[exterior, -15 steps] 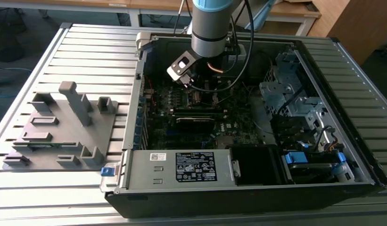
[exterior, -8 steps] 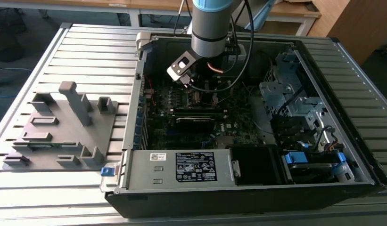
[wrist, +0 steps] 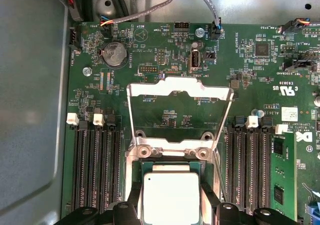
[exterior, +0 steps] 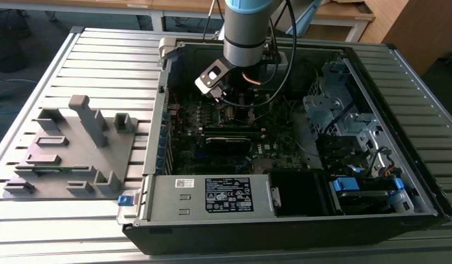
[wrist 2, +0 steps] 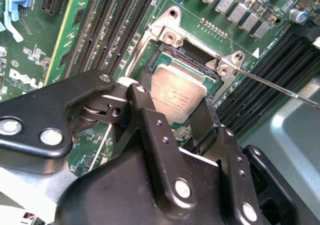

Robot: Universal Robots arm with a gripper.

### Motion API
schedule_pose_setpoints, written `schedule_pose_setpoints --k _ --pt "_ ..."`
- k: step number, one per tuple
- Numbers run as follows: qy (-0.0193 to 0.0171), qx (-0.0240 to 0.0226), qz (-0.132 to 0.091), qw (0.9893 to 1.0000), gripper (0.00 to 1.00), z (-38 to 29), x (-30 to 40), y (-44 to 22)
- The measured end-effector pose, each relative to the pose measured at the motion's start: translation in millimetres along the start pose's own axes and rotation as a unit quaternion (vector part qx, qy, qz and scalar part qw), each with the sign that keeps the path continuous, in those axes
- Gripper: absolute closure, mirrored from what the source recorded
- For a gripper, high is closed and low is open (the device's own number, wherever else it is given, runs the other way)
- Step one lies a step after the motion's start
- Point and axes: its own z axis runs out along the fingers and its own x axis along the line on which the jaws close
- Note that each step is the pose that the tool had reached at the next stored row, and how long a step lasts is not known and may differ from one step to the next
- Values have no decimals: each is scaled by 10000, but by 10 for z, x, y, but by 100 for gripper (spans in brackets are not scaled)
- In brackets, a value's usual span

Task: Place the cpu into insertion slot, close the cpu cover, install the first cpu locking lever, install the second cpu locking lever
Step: 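Place the cpu into insertion slot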

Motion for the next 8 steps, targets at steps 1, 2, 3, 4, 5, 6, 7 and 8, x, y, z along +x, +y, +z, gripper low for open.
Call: schedule_pose_setpoints --k 1,2,3,4,5,6,7,8 --pt "0 0 0 10000 46 0 0 0" --pt "0 0 0 10000 46 -1 0 0" --pt "-1 0 0 10000 46 -1 0 0" --pt "-1 0 0 10000 46 -2 0 -3" --pt "-2 1 0 10000 46 -2 0 -9" --pt "-2 1 0 10000 46 -2 0 -15" --pt "-1 1 0 10000 46 -1 0 -18" --pt "-1 1 0 10000 46 -1 0 -19"
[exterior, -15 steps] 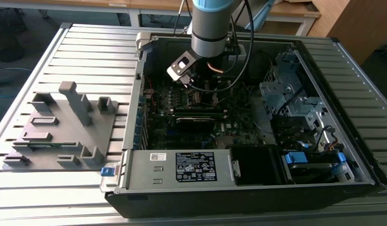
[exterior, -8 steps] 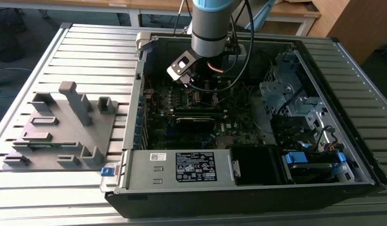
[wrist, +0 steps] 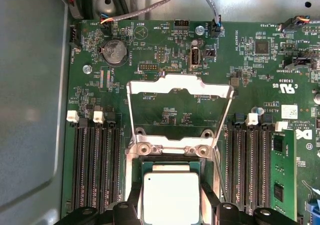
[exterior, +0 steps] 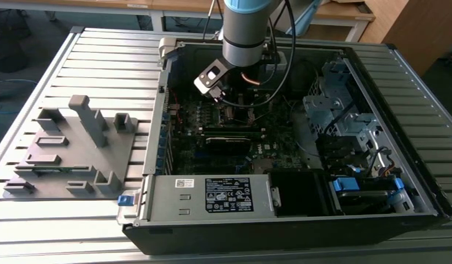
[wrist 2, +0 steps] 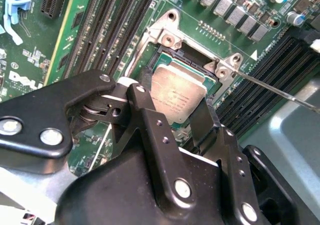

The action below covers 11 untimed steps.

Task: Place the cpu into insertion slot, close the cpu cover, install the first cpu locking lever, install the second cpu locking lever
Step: 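Place the cpu into insertion slot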

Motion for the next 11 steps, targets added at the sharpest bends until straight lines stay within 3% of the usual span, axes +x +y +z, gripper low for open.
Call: schedule_pose_setpoints --k 11 --pt "1 0 1 10000 46 8 -1 -3"
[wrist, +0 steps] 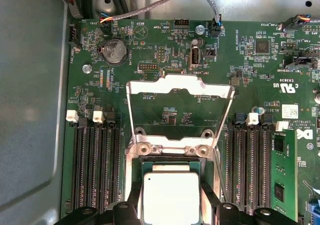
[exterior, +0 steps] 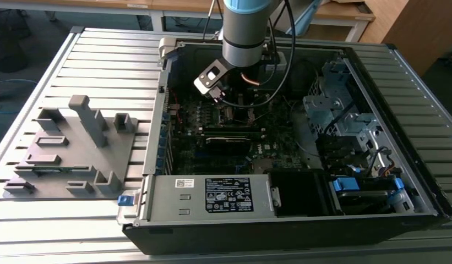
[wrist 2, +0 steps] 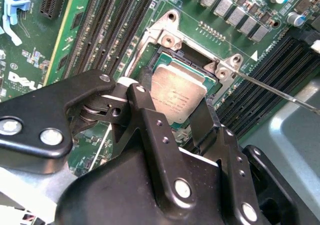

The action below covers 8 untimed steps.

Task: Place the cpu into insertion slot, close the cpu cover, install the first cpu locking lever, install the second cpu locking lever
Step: 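Place the cpu into insertion slot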

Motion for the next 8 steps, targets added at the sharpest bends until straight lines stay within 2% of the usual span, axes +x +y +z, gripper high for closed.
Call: schedule_pose_setpoints --k 8 --pt "-4 -2 65 10000 46 -1 -7 0"
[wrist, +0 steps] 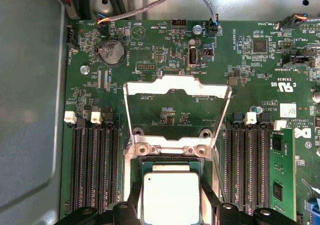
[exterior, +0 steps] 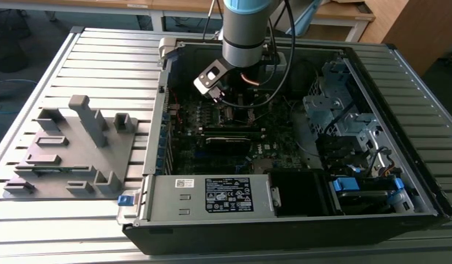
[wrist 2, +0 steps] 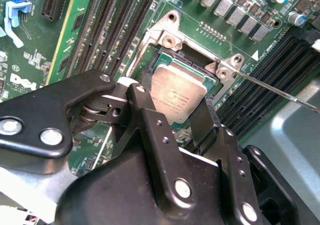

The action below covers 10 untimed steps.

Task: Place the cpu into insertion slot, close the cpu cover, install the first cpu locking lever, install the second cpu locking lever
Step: 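Place the cpu into insertion slot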

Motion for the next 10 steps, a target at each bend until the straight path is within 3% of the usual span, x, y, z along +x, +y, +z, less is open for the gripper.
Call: schedule_pose_setpoints --k 10 --pt "-3 -1 40 10000 46 8 -1 -1"
